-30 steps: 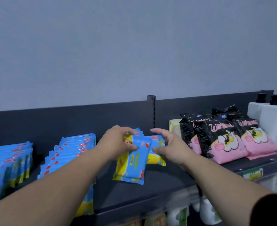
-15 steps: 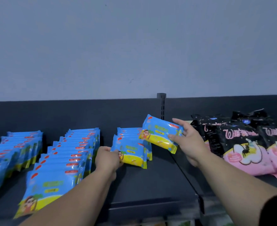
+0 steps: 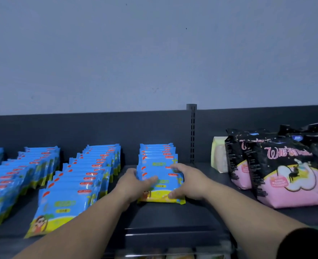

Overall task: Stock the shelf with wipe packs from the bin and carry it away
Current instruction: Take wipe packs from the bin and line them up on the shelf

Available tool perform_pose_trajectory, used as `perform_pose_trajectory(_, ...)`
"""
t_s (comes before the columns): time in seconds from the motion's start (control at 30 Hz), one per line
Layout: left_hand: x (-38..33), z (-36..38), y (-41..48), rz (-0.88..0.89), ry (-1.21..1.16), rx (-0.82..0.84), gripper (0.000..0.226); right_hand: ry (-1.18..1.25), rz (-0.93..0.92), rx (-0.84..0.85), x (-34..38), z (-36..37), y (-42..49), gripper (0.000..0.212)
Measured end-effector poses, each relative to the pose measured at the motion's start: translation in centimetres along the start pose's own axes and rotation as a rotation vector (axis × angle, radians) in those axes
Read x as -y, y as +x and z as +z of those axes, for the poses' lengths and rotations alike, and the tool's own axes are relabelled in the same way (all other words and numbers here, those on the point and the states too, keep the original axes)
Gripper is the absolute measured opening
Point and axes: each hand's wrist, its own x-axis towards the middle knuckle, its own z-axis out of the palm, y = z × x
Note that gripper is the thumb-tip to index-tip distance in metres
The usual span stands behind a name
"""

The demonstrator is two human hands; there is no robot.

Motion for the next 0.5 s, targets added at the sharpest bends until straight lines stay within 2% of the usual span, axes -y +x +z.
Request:
perform_pose_trajectory(0.07, 0.4, -0.1, 0.3, 0.004, 0.049, 0.037, 0.078, -0.003, -0.013, -0.023, 0.1, 0.1, 0.2, 0.099)
perform_pose_trajectory(0.13, 0.5, -0.1, 0.6, 0.027, 0.139, 0.012, 0.093, 0.001, -0.046, -0.077, 0.1, 0.4, 0.4, 0.093)
perform_pose_trajectory(0.3, -0.6, 0.5, 0.7, 0.145, 0.293, -0.078, 0.094, -0.023, -0.135, -0.2, 0.3, 1.9, 1.0, 0.079)
perform_pose_trajectory(0.5, -1.3, 0.9, 0.6, 0.203, 0.379, -0.104, 0.092, -0.093, -0.135, -0.194, 0.2, 1.6, 1.4, 0.08)
